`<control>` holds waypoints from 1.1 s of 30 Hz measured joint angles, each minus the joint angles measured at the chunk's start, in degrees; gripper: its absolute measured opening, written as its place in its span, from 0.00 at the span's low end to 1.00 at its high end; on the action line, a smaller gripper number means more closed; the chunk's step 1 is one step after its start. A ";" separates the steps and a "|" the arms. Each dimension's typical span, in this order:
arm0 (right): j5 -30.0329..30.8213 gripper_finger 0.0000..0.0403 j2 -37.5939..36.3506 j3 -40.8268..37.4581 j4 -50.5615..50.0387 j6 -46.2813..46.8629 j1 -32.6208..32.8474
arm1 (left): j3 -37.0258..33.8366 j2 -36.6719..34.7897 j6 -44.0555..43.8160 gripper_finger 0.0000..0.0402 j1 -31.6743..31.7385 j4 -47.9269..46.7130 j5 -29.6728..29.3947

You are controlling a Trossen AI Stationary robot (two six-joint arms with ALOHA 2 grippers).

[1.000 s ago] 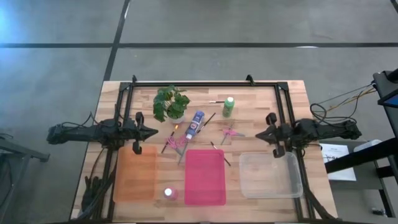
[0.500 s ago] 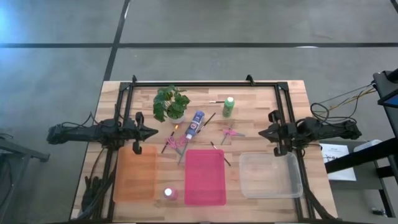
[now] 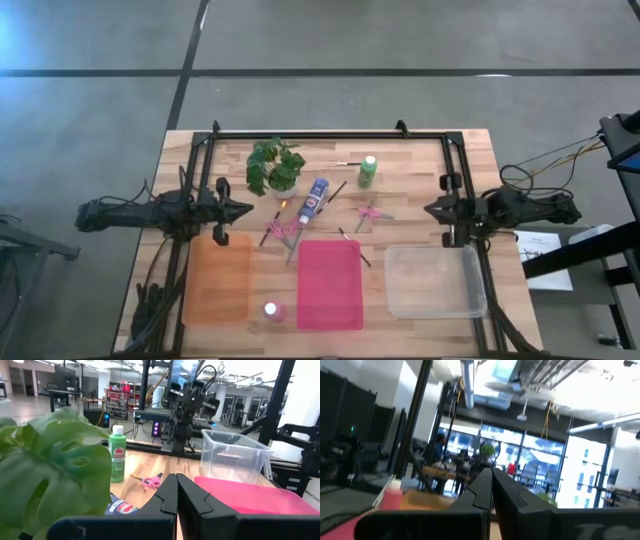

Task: Pick & Place Paint Supplies
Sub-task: Put the pink paint bottle into the transparent bin

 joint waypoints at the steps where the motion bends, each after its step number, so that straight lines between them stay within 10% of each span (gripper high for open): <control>1: 0.00 0.02 0.00 0.00 0.55 0.00 0.00 | 0.00 0.00 0.27 0.01 0.00 0.15 0.17; 7: 0.03 0.02 0.00 0.00 2.47 0.24 0.00 | 0.00 0.00 13.17 0.07 -0.02 0.77 0.66; 18: -2.06 0.04 0.04 1.62 -0.09 0.35 0.02 | 0.04 0.00 13.44 0.48 -1.56 6.74 8.95; 33: -1.70 0.57 10.23 7.16 -3.37 3.02 0.02 | 8.69 7.15 16.46 0.55 -16.01 15.21 5.87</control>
